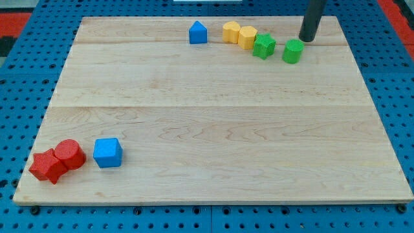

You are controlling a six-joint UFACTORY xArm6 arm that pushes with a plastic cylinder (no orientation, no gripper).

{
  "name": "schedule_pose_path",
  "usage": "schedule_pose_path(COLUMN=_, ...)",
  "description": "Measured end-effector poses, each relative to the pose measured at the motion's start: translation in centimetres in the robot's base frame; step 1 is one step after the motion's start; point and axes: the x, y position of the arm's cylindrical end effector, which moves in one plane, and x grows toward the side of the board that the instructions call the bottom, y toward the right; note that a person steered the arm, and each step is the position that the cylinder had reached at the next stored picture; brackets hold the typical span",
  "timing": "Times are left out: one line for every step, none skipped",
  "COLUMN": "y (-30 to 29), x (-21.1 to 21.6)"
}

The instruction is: Push the green circle towards the bottom right

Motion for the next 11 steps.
schedule_pose_path(y=0.0, x=0.0)
schedule_pose_path(y=-0.5, x=0.5)
schedule_pose_path(y=-1.1, x=1.2)
schedule_pose_path(y=-1.1, x=1.2)
schedule_pose_path(y=-2.6, x=1.2)
schedule_pose_path(y=-4.3, x=1.2)
schedule_pose_path(y=-5.4, x=1.7)
schedule_pose_path(y=-5.5, x=2.8)
schedule_pose_path(y=-5.5, x=4.2)
schedule_pose_path(y=-5.7, x=6.0)
schedule_pose_path(y=-6.1, x=8.4)
